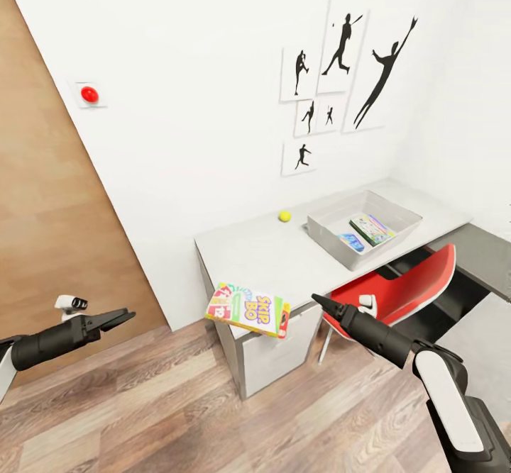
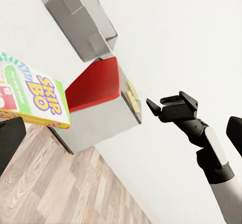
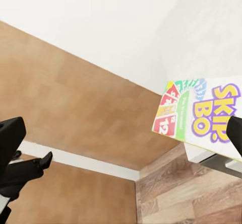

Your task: Put all the toys in the child's room - the three board games (two on the bed and one on the table), the two jigsaw puzzles on the table, and the tennis ball on the table - inside the toy box on the table in the child's room.

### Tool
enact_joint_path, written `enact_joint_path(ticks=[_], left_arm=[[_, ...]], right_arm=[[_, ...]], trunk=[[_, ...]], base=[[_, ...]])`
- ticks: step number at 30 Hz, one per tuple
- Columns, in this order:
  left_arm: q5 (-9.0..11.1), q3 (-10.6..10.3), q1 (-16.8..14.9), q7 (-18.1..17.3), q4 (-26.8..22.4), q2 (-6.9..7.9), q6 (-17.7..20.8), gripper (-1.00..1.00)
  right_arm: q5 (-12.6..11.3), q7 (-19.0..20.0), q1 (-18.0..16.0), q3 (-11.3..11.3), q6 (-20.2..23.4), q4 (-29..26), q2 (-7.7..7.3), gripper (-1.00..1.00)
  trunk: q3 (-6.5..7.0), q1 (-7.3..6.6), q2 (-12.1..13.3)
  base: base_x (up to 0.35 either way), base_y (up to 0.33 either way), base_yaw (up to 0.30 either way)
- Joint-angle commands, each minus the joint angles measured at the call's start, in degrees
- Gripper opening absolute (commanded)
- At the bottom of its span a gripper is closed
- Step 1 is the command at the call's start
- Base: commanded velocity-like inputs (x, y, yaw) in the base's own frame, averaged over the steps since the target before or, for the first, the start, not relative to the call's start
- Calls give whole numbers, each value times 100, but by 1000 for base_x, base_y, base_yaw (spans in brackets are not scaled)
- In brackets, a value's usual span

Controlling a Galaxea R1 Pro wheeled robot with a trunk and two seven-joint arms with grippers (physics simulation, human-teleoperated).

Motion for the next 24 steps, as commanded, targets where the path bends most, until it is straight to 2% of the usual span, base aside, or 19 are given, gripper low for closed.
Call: enact_joint_path(ticks=[1,5,10,14,24], left_arm=[[5,43,1,-15,1,3,60,100],[-50,95,5,12,8,3,60,100],[-192,96,6,21,12,-16,60,100],[-226,77,6,26,11,-35,60,100],[-249,59,7,40,13,-53,55,100]], right_arm=[[14,26,-6,28,23,8,4,100],[75,28,-7,86,-1,20,15,100],[341,22,-6,102,-56,36,47,100],[529,37,-4,109,-146,39,59,100],[632,180,-7,131,-193,-15,54,100]], trunk=[[-6,3,-11],[2,3,-11],[4,3,-11],[5,3,-11],[5,3,-11]], base=[[0,0,-61],[0,0,-32],[0,0,-7],[0,0,-2],[0,0,0]])
